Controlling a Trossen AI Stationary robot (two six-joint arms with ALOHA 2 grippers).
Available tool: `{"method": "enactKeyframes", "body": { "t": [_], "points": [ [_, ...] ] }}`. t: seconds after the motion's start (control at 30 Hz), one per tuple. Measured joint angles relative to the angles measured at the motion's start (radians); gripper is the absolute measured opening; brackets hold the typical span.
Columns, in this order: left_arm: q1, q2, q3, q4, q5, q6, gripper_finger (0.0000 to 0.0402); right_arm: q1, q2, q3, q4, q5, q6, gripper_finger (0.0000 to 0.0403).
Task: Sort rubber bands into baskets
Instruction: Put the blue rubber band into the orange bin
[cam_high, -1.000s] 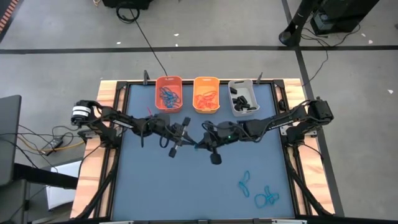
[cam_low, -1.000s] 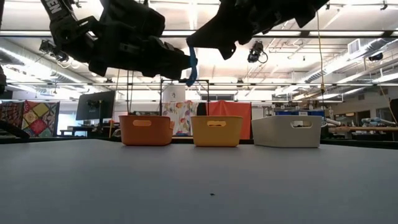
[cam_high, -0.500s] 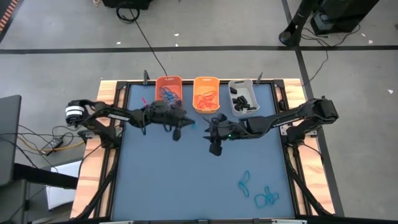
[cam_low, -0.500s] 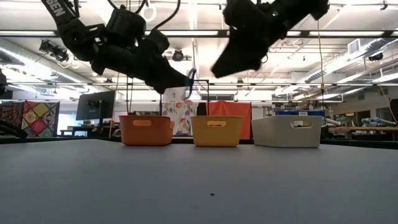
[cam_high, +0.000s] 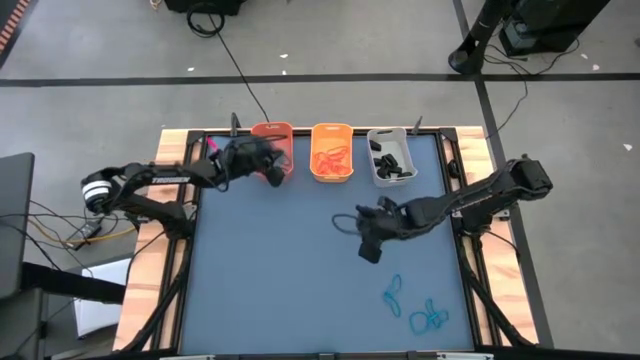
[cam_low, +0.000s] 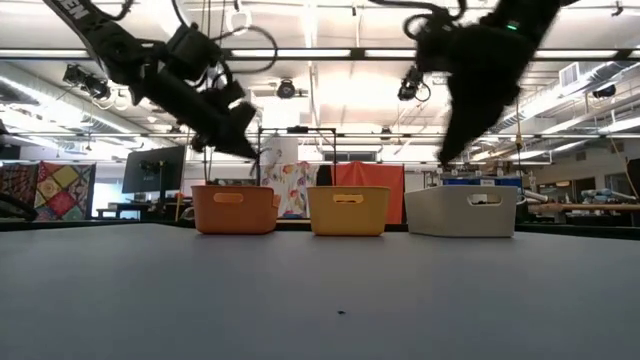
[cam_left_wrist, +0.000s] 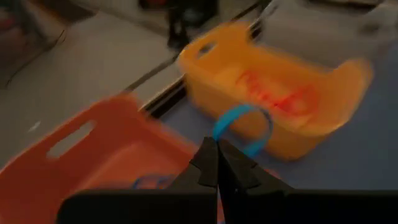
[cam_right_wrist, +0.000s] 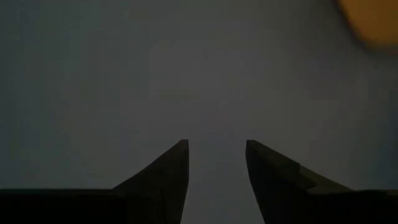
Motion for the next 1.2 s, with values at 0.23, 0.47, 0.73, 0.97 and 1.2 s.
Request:
{"method": "enactKeyframes", "body": {
  "t": [0.23,0.47,0.73,0.97,1.2],
  "points": [
    [0.073,0.008,-0.003,-0.127,-0.04,0.029,0.0012,0.106,0.003,-0.027,-0.043,0.045,0.186,0.017],
    [0.1,0.008,-0.003,-0.152,-0.077,0.031,0.0091,0.181,0.003,-0.027,-0.051,0.05,0.276,0.017],
    [0.109,0.003,-0.003,-0.158,-0.045,0.078,0.0202,0.236,0.003,-0.027,-0.108,-0.035,0.333,0.0169],
    [0.031,-0.022,-0.003,-0.055,0.118,0.057,0.0209,0.323,0.003,-0.027,-0.281,-0.198,0.471,0.0169],
    [-0.177,-0.023,-0.003,0.095,0.212,0.058,0.0188,0.419,0.01,-0.027,-0.331,-0.172,0.616,0.0169]
  ]
}}
